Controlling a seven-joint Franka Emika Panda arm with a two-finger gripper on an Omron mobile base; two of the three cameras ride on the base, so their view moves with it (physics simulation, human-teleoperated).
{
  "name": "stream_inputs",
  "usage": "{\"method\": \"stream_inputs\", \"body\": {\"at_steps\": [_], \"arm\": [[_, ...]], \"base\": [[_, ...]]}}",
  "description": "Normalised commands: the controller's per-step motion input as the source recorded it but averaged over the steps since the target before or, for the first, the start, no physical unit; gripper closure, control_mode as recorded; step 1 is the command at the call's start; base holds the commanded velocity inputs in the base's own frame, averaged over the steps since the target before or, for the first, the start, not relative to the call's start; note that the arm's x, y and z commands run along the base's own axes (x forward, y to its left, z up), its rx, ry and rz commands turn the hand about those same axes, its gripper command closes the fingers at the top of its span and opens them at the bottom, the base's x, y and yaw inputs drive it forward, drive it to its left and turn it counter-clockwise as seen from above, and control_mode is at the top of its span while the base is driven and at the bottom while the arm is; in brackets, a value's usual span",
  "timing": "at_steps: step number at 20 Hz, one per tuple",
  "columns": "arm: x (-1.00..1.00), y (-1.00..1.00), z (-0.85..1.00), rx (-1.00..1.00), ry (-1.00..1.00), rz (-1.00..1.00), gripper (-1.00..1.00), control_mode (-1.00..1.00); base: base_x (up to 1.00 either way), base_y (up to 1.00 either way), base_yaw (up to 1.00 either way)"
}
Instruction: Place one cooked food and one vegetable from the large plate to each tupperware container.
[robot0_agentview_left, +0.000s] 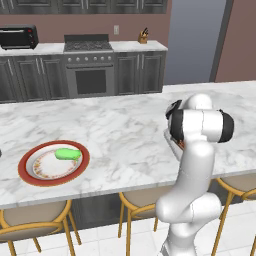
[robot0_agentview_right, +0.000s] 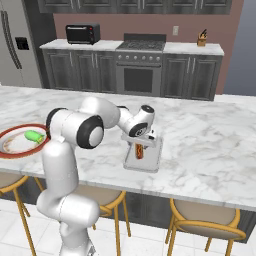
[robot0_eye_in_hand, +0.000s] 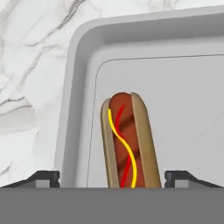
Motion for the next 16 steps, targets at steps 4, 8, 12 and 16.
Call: {"method": "stream_inputs", "body": {"at_steps": [4,8,12,16], "arm": [[-0.41,0.03,0.56,0.0,0.0,-0.11,-1.0,-1.0],[-0.56,0.43,0.8,0.0,0.0,-0.01,-1.0,-1.0],[-0.51,0.74,0.91,0.0,0.01,0.1,-1.0,-1.0],[-0.67,0.86,0.71,-0.04,0.0,0.12,-1.0,-1.0]], "base": [[0.0,0.0,0.0],[0.0,0.0,0.0],[0.0,0.0,0.0],[0.0,0.0,0.0]]}}
